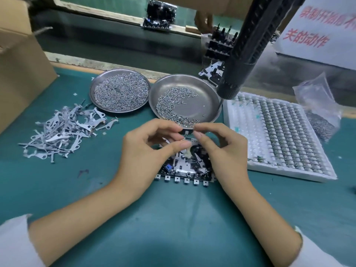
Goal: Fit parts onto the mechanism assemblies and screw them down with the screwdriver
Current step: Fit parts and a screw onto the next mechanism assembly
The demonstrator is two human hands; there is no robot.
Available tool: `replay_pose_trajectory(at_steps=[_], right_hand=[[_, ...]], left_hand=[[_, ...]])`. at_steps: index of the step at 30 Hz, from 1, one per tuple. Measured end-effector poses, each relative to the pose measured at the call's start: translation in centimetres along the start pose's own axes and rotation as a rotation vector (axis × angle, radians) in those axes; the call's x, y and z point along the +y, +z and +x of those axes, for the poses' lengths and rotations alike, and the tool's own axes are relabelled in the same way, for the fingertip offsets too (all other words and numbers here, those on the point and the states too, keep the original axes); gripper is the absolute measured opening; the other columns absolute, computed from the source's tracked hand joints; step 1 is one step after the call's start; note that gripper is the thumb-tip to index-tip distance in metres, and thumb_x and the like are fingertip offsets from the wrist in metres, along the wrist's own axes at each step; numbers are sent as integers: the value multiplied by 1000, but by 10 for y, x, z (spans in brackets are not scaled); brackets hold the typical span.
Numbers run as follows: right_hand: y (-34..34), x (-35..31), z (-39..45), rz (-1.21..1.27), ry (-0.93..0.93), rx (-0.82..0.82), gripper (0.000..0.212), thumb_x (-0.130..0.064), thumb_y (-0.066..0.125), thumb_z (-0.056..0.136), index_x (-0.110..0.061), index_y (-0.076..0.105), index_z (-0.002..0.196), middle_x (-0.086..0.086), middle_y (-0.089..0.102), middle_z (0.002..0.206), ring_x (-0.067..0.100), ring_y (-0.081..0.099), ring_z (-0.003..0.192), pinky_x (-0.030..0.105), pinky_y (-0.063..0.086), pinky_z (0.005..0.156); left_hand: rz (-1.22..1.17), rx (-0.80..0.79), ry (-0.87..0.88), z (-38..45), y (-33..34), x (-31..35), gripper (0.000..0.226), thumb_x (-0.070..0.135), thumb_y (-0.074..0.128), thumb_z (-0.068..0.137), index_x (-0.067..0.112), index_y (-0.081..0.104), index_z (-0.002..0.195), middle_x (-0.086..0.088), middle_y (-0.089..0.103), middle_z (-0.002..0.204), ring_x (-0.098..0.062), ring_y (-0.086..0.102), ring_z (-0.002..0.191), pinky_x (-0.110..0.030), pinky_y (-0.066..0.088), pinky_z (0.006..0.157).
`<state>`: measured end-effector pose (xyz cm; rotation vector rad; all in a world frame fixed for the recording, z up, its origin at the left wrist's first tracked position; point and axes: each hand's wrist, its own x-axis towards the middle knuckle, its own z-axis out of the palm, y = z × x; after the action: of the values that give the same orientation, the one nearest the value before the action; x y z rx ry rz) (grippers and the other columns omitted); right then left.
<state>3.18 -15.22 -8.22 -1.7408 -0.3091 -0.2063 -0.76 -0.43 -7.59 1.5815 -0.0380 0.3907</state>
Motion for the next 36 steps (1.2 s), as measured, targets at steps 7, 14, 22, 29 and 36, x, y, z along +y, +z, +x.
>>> replay_pose_trajectory(at_steps=[7, 14, 22, 29, 36], right_hand=[[-4, -16, -5, 366, 119, -82, 17, -11, 74, 64, -21, 75, 78, 0, 74, 77, 12, 71, 76, 18, 53, 70], [2, -18, -9, 394, 126, -101, 20, -6, 72, 66, -14, 70, 84, -1, 74, 75, 10, 70, 73, 17, 53, 67], [2, -19, -12, 382, 93, -102, 18, -8, 73, 68, -16, 72, 85, -1, 75, 79, 12, 71, 78, 18, 53, 70], [4, -24, -13, 405, 119, -116, 18, -8, 70, 69, -15, 71, 86, -2, 75, 81, 12, 72, 81, 17, 53, 70], [-6, -27, -9, 210, 5, -107, 19, 0, 69, 79, -16, 73, 88, -2, 75, 83, 15, 72, 80, 20, 54, 70]], left_hand=[[-5, 38, 49, -5, 1, -2, 32, 22, 81, 62, 28, 67, 90, 9, 73, 74, -8, 69, 72, -15, 50, 72], [-55, 33, 72, -5, 2, -2, 32, 19, 81, 63, 25, 66, 91, 8, 73, 75, -11, 71, 75, -17, 52, 74], [-76, -4, 88, -4, 2, -3, 26, 19, 79, 66, 21, 67, 89, 6, 74, 76, -11, 71, 76, -16, 51, 74], [-57, 19, 81, -3, 1, -3, 24, 24, 77, 66, 22, 68, 89, 7, 72, 76, -8, 68, 74, -17, 51, 74], [-16, 27, 50, -3, 0, -4, 18, 20, 71, 71, 25, 71, 88, 4, 70, 80, -3, 63, 73, -12, 47, 73]])
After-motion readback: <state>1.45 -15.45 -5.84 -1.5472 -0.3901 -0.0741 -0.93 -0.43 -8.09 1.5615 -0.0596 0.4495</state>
